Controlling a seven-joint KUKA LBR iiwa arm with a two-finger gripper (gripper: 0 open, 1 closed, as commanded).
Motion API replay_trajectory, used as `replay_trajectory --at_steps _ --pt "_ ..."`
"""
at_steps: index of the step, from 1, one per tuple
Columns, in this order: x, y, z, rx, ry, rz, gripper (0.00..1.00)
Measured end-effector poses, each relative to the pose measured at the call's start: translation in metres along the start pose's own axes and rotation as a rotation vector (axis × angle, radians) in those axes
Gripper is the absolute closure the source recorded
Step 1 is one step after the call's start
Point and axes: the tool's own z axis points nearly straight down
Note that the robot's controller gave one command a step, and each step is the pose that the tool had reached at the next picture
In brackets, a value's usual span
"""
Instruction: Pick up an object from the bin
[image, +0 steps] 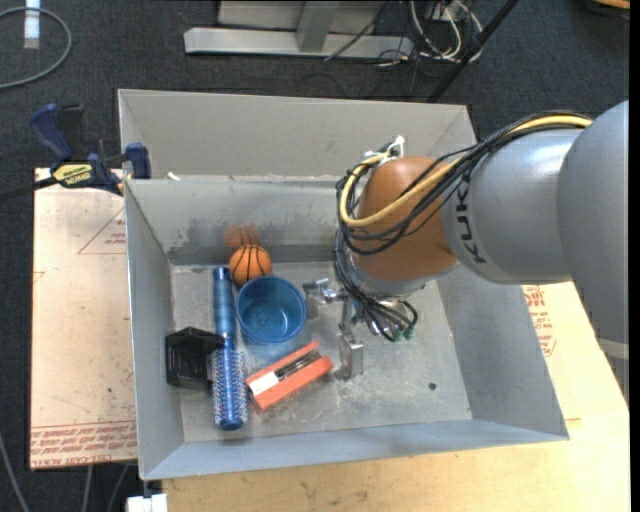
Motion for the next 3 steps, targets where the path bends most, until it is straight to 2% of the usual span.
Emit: replay_trajectory --at_steps 1,2,3 --pt "-0.006 0.021 0.01 0.002 -0.001 -0.084 0.0" --pt "-0.004 0.037 0.015 0.003 -0.007 -0.334 0.0" --pt "0.039 0.036 0.026 0.003 -0.01 -0.474 1.0"
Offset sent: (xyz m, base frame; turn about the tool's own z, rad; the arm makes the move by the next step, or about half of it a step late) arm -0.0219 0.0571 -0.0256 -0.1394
